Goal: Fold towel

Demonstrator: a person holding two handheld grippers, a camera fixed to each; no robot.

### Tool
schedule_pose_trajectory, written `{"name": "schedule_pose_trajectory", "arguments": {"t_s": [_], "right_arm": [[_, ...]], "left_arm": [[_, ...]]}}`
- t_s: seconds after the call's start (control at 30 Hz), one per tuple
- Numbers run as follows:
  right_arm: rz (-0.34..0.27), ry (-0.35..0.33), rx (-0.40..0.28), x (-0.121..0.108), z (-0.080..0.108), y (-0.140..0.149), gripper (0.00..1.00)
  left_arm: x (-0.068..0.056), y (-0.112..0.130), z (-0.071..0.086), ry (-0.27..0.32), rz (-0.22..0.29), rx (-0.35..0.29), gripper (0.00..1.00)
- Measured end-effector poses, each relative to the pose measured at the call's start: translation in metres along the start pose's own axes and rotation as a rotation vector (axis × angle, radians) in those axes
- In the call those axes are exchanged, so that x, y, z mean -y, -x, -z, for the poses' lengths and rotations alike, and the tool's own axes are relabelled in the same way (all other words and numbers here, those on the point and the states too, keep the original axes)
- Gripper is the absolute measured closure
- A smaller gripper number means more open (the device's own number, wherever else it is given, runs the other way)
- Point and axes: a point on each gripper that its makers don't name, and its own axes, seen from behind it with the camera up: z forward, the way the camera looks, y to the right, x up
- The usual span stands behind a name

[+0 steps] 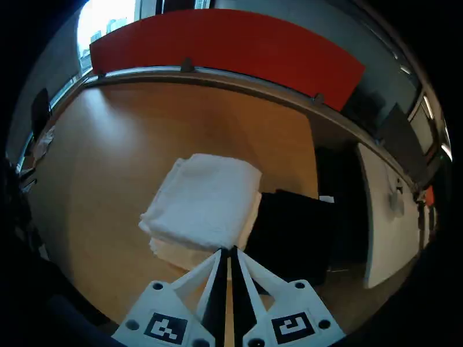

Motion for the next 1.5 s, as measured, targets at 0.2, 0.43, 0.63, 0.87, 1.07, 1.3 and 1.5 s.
{"name": "schedule_pose_trajectory", "arguments": {"t_s": [0.2,0.43,0.63,0.87,1.07,1.3,1.5], "right_arm": [[-0.014,0.004,0.023,-0.004,-0.004,0.010,0.96],[-0.028,0.012,0.048,-0.009,-0.006,0.021,0.96],[-0.037,0.018,0.070,-0.010,-0.010,0.032,0.96],[-0.049,0.021,0.066,-0.007,-0.014,0.035,0.96],[-0.055,0.022,0.070,-0.006,-0.015,0.038,0.96],[-0.061,0.024,0.084,-0.004,-0.021,0.047,0.96],[-0.081,0.034,0.078,-0.005,-0.026,0.048,0.95]], "left_arm": [[0.000,0.000,0.001,-0.001,-0.003,0.000,0.01],[0.001,0.000,0.003,-0.004,-0.004,-0.001,0.01],[0.003,0.002,0.004,-0.007,-0.003,0.001,0.01],[0.004,0.003,0.006,-0.008,-0.008,0.001,0.01],[0.005,0.002,0.006,-0.009,-0.008,-0.001,0.01],[0.005,0.002,0.007,-0.010,-0.013,0.000,0.01],[0.006,0.002,0.008,-0.012,-0.018,0.002,0.01]]}}
